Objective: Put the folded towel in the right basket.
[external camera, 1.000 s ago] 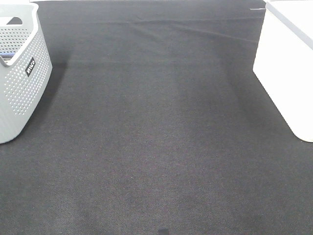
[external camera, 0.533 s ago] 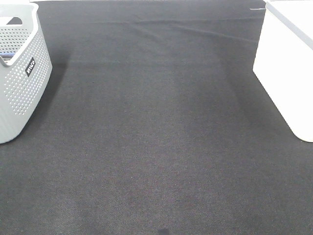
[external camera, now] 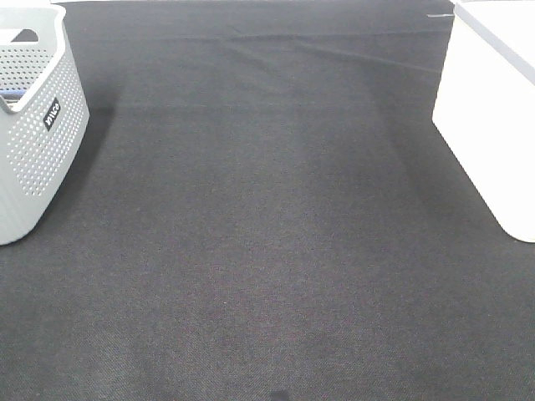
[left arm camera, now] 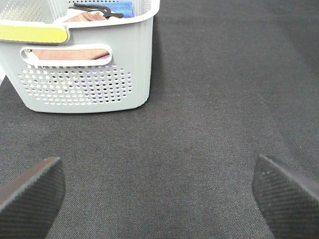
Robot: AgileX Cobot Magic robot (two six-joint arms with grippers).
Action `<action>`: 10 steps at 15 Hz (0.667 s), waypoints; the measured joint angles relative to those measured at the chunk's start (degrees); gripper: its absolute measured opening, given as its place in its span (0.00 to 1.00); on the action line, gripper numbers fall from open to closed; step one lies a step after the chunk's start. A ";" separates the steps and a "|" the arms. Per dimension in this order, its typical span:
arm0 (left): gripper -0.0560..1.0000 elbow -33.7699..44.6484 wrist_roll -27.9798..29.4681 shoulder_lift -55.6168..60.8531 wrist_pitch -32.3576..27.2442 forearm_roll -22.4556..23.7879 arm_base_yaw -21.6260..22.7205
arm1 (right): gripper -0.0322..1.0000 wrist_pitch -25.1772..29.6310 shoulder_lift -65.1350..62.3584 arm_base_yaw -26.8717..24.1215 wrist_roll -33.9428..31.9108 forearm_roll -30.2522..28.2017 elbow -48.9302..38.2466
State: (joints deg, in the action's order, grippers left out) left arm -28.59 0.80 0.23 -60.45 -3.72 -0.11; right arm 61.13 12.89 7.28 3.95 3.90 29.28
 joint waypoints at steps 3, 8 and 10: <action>0.97 0.00 0.00 0.00 0.00 0.00 0.00 | 0.74 -0.06 -4.81 -7.85 0.00 0.46 0.00; 0.97 0.00 0.00 0.00 0.00 0.00 0.00 | 0.74 -0.06 -12.83 -8.42 0.00 0.86 0.00; 0.97 0.00 0.00 0.00 0.00 0.00 0.00 | 0.74 -0.06 -13.24 -8.42 0.00 0.86 -0.17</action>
State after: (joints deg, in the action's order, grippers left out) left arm -28.59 0.80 0.23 -60.45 -3.72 -0.11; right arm 61.08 -0.34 -1.15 3.95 4.76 29.11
